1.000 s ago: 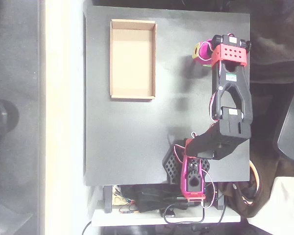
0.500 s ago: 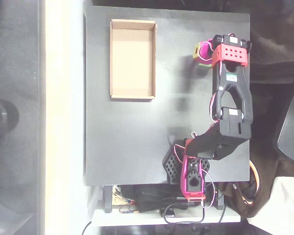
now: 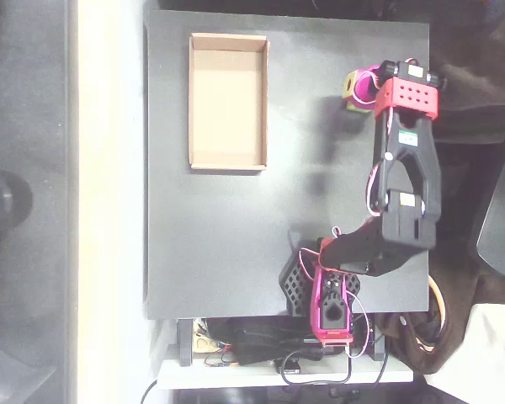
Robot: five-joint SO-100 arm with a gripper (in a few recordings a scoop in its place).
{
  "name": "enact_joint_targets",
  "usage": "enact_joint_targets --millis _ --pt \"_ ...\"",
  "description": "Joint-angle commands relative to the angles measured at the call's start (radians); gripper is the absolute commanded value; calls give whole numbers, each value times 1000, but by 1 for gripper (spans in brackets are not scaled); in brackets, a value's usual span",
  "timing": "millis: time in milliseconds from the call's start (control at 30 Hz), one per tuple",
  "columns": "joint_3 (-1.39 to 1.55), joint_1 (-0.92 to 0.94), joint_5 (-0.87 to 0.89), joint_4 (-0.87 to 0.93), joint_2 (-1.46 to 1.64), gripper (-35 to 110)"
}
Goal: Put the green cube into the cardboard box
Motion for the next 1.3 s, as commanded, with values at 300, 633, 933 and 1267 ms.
enact_joint_targets --millis 300,633,933,1267 --pt "-12 -3 8 0 526 15" --pt "-12 -184 8 -2 749 15" --pt "-12 -445 8 -6 822 15" --pt "3 -666 8 -83 804 15"
